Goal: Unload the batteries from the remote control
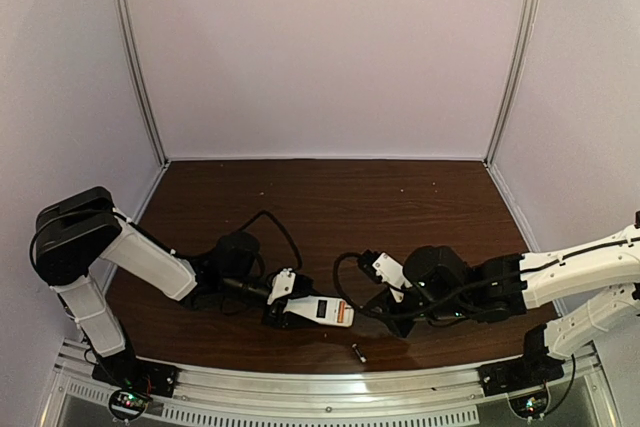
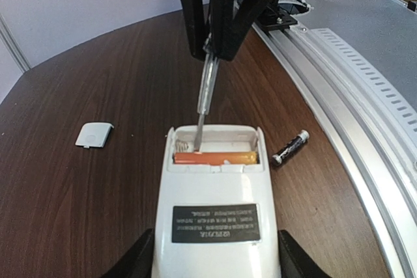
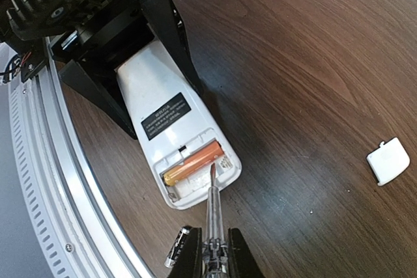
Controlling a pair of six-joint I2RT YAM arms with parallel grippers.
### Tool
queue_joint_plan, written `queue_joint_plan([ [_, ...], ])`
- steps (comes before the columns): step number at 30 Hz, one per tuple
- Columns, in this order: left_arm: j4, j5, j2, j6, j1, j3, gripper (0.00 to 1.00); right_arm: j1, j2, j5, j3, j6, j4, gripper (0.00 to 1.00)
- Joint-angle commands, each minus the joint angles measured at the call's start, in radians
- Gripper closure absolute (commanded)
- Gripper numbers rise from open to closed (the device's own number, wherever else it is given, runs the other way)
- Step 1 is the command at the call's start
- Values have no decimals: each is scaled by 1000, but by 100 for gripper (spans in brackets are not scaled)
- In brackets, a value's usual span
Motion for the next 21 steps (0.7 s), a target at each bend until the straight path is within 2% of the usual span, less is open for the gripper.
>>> queue_joint_plan([
  [1,47,30,-24,-5,6,6,100,5,-2,56,3,14,-22,100],
  [21,45,53,-22,-6,6,8,100,5,15,27,-56,2,106,100],
])
